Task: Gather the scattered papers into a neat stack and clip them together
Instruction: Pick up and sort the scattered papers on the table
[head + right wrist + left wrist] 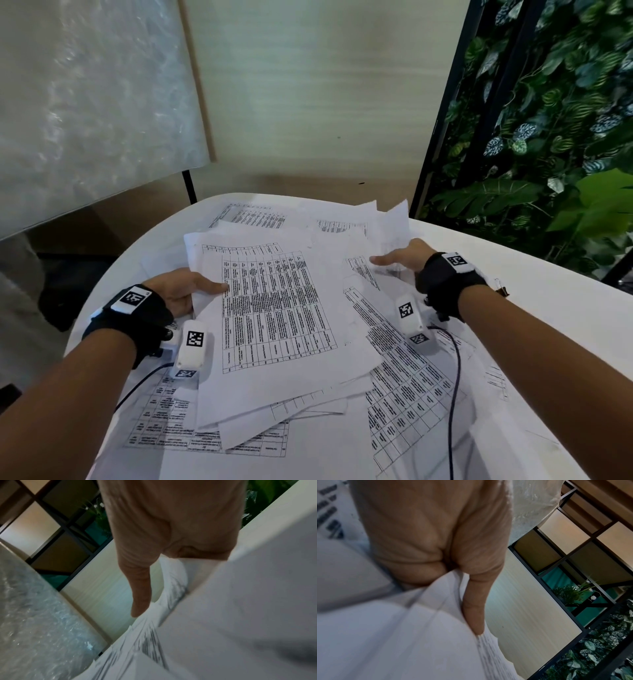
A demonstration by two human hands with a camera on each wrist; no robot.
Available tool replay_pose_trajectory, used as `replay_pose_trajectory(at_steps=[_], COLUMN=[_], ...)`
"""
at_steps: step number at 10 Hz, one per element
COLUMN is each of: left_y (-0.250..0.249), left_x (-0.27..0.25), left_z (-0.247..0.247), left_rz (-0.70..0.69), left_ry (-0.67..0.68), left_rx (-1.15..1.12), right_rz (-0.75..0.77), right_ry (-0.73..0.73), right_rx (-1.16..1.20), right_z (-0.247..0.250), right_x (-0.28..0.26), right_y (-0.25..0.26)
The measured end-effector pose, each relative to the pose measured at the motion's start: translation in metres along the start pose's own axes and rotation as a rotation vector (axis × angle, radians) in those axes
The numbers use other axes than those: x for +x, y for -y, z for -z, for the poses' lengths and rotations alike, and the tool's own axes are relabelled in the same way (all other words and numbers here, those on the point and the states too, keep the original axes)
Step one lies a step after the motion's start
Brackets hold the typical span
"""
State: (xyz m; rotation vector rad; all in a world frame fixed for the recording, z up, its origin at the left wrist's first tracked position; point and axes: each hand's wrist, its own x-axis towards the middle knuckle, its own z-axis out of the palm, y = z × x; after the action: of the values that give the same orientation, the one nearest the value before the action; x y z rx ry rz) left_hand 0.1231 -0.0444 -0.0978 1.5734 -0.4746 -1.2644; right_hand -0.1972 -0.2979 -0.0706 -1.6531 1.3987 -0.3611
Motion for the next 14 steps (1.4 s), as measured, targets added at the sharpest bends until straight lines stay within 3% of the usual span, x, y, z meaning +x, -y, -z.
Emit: replay_pose_trajectory(at_steps=[2,5,7,9,11,12,13,14], left_y=[-0.001,-0.001,0.0,0.001,0.011,0.015,-0.003,-0.006], left_x=[-0.001,0.0,0.0,0.001,0.023,0.031,-0.002,-0.01], left_z=[-0.001,0.0,0.0,0.005,0.026,0.036,0.008,0.002], left_rz=[0.001,0.015,0.018,0.045,0.063,0.043,0.007,-0.056], left_ry=[-0.01,-0.027,-0.031,-0.06,-0.026,-0.007,-0.007,0.015], left_rx=[0.005,0.038,0.034,0.06,0.05,-0.024,-0.243,-0.287], right_rz=[0.103,0.294,0.469,0.599,0.446,0.358,0.329,0.29], right_ry=[-0.103,-0.295,-0.508,-0.59,-0.416,-0.361,-0.344,-0.295], right_rx=[-0.069,-0.153,0.164,0.496,0.602,0.612,0.612,0.613], right_z=[-0.002,0.09,0.152,0.154,0.097,0.032,-0.02,-0.066], right_x=[0.021,-0.028,-0.054,-0.087,-0.061,-0.045,-0.023,-0.033], right_y=[-0.007,-0.005,0.016,0.077,0.086,0.073,0.047,0.037])
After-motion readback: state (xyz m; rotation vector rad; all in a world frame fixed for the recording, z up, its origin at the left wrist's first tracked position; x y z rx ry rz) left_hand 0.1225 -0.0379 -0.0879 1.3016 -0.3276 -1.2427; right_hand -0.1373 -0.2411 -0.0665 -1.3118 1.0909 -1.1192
